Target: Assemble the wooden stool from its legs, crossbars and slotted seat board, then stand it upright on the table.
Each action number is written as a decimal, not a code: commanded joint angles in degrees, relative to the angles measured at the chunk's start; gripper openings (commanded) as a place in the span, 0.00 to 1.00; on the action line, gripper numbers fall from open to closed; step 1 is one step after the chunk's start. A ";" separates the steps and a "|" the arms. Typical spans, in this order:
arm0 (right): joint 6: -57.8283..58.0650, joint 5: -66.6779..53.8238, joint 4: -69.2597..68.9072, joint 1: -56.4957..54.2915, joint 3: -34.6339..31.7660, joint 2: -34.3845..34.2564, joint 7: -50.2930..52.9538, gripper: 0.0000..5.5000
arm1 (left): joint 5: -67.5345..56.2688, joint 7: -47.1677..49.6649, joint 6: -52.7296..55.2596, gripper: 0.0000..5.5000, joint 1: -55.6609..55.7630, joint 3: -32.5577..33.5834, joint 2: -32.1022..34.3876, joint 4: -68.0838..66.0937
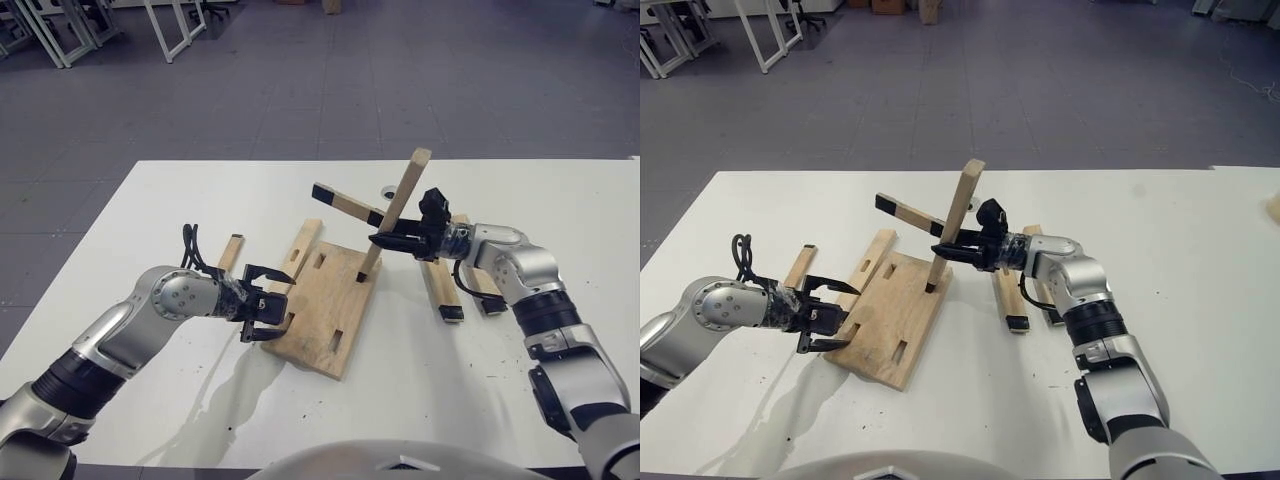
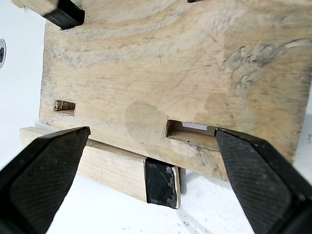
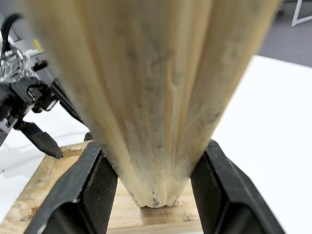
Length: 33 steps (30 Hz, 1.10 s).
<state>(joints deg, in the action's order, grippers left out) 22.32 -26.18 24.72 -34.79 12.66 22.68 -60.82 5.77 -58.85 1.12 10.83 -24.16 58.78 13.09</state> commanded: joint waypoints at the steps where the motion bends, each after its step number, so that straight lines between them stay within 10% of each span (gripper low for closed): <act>1: -2.55 4.67 4.68 -2.51 -0.29 1.03 -0.87 0.37 | 2.73 -3.18 1.86 0.87 -4.61 -2.84 0.17 -1.78; 11: 5.65 17.82 -15.73 16.88 17.00 10.20 -0.24 0.37 | 0.89 -1.75 7.92 0.87 -5.93 -1.33 -2.77 5.30; 23: 9.04 22.36 11.12 -0.37 26.83 6.95 -8.07 0.37 | 1.34 -1.11 10.08 0.87 -6.49 -1.06 -4.87 7.16; 33: 6.03 11.00 14.33 1.28 14.74 5.90 -10.08 0.37 | 1.43 -1.13 9.88 0.87 -6.83 -0.49 -5.26 6.91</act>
<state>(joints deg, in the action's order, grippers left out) 23.47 -22.41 35.83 -43.61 22.52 27.10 -71.67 5.41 -58.72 9.81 6.85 -22.30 53.87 21.27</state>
